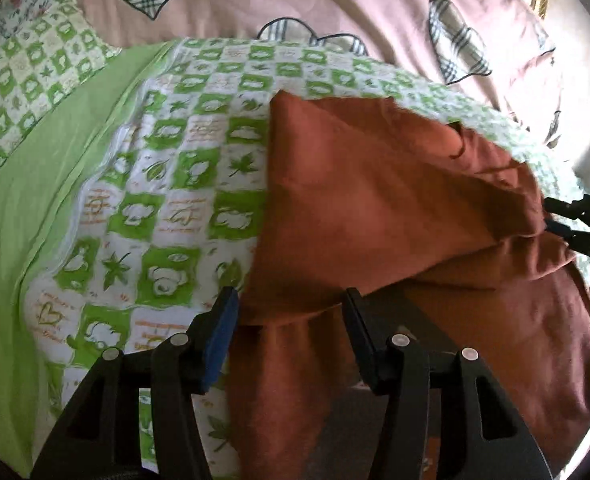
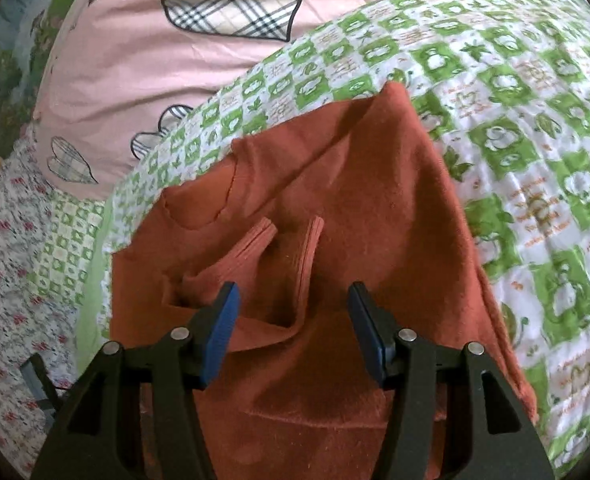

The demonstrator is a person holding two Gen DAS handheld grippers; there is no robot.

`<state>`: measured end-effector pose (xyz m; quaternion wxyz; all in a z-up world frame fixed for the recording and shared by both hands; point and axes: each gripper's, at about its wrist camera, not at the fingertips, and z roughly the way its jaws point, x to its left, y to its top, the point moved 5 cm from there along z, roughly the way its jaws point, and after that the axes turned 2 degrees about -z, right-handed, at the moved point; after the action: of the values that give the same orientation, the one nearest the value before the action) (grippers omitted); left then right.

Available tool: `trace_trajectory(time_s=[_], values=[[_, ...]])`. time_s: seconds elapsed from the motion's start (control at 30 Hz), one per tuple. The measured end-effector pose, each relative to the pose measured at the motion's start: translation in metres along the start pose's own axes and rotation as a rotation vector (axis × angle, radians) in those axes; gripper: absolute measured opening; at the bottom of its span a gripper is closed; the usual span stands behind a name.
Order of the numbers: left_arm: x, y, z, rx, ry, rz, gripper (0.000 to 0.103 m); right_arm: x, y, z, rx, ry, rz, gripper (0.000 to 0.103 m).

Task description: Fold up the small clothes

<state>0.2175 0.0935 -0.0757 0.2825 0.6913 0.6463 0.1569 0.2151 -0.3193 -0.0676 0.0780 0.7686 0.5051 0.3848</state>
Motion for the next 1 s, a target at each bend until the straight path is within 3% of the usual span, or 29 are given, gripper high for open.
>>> trace_trajectory(time_s=[0.1, 0.2, 0.33, 0.47, 0.57, 0.7, 0.77, 0.83, 0.87, 0.93, 1.0], values=[[0.005, -0.004, 0.003, 0.006, -0.007, -0.014, 0.056, 0.003, -0.006, 0.007, 0.037, 0.005, -0.008, 0.004], [0.008, -0.007, 0.010, 0.023, 0.015, -0.019, 0.056, 0.006, -0.012, -0.014, 0.005, 0.057, 0.036, 0.004], [0.010, -0.004, 0.014, 0.022, 0.001, -0.055, 0.056, 0.009, -0.014, -0.072, -0.088, 0.194, 0.172, 0.003], [0.012, 0.000, 0.013, 0.013, -0.001, -0.076, 0.056, 0.022, 0.007, -0.108, -0.185, 0.222, 0.206, 0.003], [0.013, 0.007, 0.010, -0.006, 0.004, -0.089, 0.057, 0.025, 0.033, -0.091, -0.223, 0.124, 0.192, 0.004], [0.020, 0.011, 0.011, 0.003, 0.006, -0.126, 0.057, 0.011, 0.052, -0.029, -0.137, -0.064, 0.146, 0.011], [0.024, 0.009, 0.010, 0.018, -0.006, -0.129, 0.057, -0.004, 0.045, -0.013, -0.094, -0.105, 0.149, 0.011], [0.023, 0.006, 0.004, 0.035, -0.052, -0.115, 0.056, -0.015, 0.033, -0.016, -0.092, -0.092, 0.155, 0.015], [0.020, 0.004, -0.003, 0.036, -0.116, -0.106, 0.056, -0.020, 0.026, -0.020, -0.094, -0.099, 0.147, 0.018], [0.015, 0.008, -0.019, 0.019, -0.215, -0.093, 0.056, -0.030, 0.014, -0.026, -0.091, -0.098, 0.133, 0.041], [0.010, 0.020, -0.030, -0.013, -0.261, -0.075, 0.058, -0.040, 0.004, -0.030, -0.088, -0.099, 0.120, 0.047]])
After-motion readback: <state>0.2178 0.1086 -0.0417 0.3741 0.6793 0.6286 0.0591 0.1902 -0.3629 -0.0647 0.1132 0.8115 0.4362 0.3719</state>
